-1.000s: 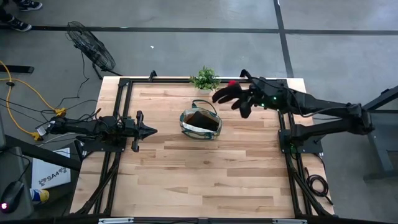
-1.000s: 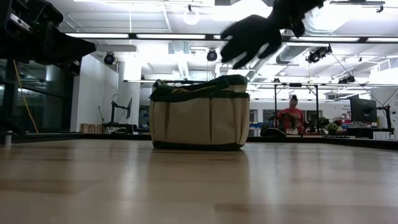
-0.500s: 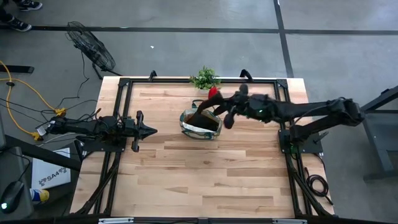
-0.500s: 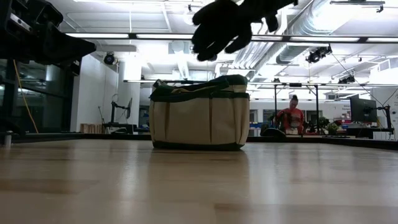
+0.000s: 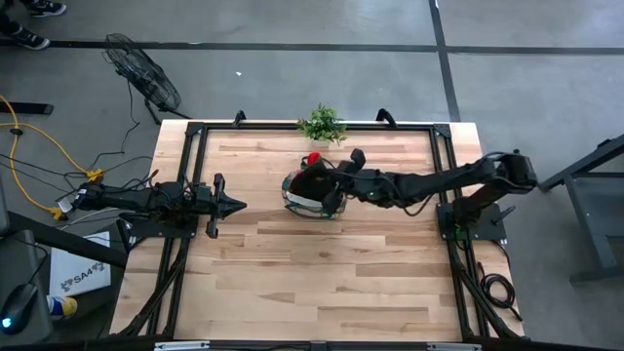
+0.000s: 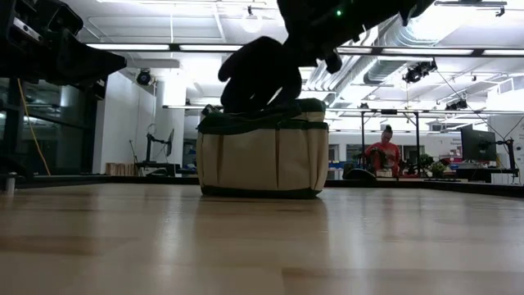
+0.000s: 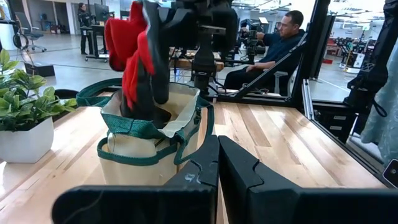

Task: Pick & Place Garden tools in Gardening bag
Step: Put the red glove into the gardening bag

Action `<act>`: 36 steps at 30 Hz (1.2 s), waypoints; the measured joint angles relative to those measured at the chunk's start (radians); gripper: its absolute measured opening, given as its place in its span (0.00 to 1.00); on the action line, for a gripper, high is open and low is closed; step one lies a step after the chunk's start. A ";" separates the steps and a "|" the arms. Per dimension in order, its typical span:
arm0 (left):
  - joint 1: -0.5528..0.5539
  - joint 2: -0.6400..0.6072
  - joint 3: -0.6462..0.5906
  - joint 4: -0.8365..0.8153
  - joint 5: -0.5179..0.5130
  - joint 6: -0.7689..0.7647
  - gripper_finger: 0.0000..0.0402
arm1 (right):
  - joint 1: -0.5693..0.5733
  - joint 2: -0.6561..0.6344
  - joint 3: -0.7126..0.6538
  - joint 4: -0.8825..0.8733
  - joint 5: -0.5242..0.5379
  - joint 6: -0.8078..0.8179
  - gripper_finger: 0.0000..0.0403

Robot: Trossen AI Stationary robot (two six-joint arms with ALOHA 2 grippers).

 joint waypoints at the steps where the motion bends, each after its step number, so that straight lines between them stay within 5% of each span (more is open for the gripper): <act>1: 0.000 0.000 0.000 0.000 0.000 0.000 0.00 | 0.000 0.008 0.000 0.001 -0.001 0.009 0.01; 36: 0.000 0.000 0.000 0.000 0.000 0.000 0.00 | -0.061 0.117 0.000 -0.134 -0.309 0.345 0.01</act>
